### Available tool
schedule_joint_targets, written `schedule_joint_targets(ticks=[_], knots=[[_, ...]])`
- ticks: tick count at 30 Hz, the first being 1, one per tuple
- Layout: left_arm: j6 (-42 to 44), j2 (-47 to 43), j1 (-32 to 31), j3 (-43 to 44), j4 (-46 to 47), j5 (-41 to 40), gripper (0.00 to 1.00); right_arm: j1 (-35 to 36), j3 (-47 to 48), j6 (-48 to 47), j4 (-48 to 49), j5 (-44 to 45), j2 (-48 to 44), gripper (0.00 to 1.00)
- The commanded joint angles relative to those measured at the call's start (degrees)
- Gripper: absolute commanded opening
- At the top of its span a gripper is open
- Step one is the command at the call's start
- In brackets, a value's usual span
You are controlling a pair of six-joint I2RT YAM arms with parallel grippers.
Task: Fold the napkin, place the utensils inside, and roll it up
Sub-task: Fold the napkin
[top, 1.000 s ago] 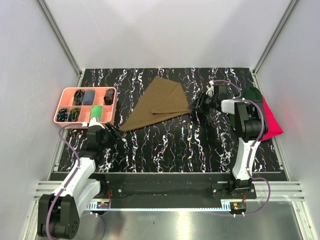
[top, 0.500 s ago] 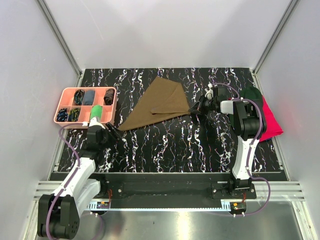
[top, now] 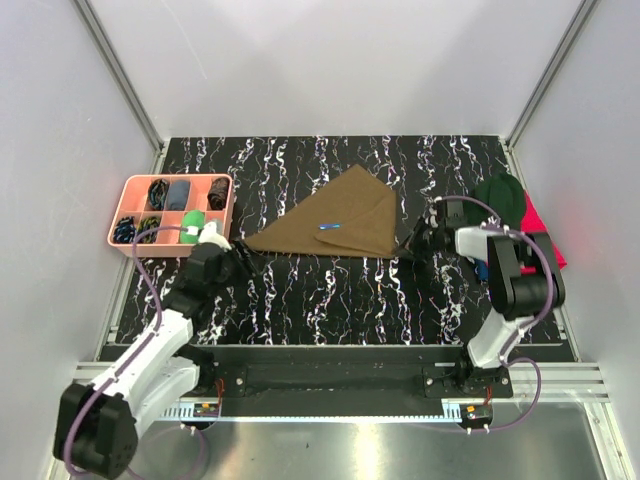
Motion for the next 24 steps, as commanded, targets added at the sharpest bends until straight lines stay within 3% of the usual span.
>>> schedule_joint_targets(ticks=[1, 5, 13, 18, 21, 24], knots=[[-1.2, 5.6, -8.7, 4.9, 6.4, -3.8, 0.58, 0.1, -4.7, 2.8, -5.0, 6.5, -8.8, 0.0], [-2.6, 13.2, -16.8, 9.2, 10.9, -5.3, 0.58, 0.6, -8.6, 4.5, -6.7, 10.4, -14.1, 0.0], [-2.5, 29.8, -21.6, 19.9, 16.0, -3.4, 0.58, 0.7, -12.9, 4.2, -8.9, 13.0, -19.0, 0.01], [-1.2, 38.1, -24.1, 26.3, 15.8, -2.8, 0.58, 0.7, -13.3, 3.8, -8.9, 12.1, -19.2, 0.32], [-0.9, 42.5, -24.2, 28.2, 15.0, -2.9, 0.58, 0.7, -12.9, 3.8, -9.0, 11.3, -20.3, 0.43], [-0.1, 45.9, -24.2, 28.9, 14.4, -3.8, 0.55, 0.7, -12.3, 4.1, -9.4, 10.8, -21.7, 0.46]])
